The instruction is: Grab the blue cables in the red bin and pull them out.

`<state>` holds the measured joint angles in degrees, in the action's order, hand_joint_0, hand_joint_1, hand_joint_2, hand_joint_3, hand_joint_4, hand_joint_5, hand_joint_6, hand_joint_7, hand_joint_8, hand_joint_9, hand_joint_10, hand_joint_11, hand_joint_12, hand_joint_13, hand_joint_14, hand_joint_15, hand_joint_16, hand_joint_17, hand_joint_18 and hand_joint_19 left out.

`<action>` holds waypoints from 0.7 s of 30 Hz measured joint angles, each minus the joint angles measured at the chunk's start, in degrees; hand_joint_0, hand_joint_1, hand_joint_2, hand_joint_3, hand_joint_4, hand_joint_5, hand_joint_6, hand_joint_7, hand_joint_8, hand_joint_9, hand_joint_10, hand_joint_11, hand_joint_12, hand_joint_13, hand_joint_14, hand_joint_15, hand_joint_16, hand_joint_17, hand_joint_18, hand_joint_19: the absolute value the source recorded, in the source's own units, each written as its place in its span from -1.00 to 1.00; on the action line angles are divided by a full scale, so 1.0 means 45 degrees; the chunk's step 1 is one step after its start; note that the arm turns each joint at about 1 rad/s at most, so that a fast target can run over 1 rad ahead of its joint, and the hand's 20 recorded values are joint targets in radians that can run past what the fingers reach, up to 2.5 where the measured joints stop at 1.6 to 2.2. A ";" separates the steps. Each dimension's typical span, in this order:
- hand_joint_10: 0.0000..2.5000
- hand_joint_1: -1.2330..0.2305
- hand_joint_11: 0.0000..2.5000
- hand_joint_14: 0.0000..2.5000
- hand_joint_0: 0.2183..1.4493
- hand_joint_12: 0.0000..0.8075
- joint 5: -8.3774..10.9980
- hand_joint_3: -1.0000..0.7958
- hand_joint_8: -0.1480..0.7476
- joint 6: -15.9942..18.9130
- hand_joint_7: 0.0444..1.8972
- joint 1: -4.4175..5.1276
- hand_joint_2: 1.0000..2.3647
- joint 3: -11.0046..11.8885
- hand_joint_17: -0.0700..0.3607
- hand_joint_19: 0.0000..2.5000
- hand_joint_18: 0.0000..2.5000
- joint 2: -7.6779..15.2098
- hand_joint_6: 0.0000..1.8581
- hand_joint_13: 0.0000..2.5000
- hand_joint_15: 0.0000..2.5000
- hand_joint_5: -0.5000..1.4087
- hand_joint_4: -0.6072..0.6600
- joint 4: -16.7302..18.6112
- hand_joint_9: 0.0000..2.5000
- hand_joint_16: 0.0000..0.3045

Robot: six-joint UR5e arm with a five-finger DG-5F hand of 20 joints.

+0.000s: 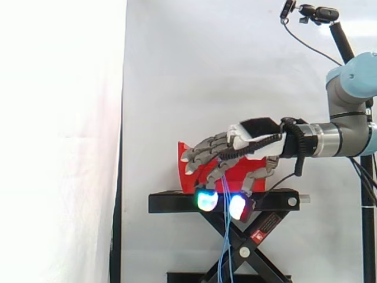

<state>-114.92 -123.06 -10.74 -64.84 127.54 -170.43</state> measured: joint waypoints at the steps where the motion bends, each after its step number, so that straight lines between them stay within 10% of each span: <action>1: -0.99 -0.67 -0.64 -0.99 -0.10 -0.07 -0.0123 -1.00 -0.03 0.0069 -0.33 -0.0038 -1.00 0.0305 -0.11 -0.70 -0.65 0.0187 -0.93 -0.65 -0.86 0.34 0.35 -0.0214 -0.58 -0.64; 11: -0.99 -0.66 -0.63 -0.99 -0.10 -0.07 -0.0354 -1.00 -0.03 -0.0617 -0.32 -0.0192 -1.00 0.1087 -0.11 -0.70 -0.66 0.0551 -0.94 -0.65 -0.86 0.34 0.36 -0.2380 -0.58 -0.64; 21: -0.99 -0.66 -0.64 -0.99 -0.10 -0.07 -0.0266 -1.00 -0.03 -0.1678 -0.32 -0.0318 -1.00 0.1502 -0.11 -0.69 -0.65 0.0544 -0.94 -0.65 -0.86 0.34 0.37 -0.2590 -0.58 -0.64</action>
<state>-116.12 -130.61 -12.17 -58.08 129.99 -182.09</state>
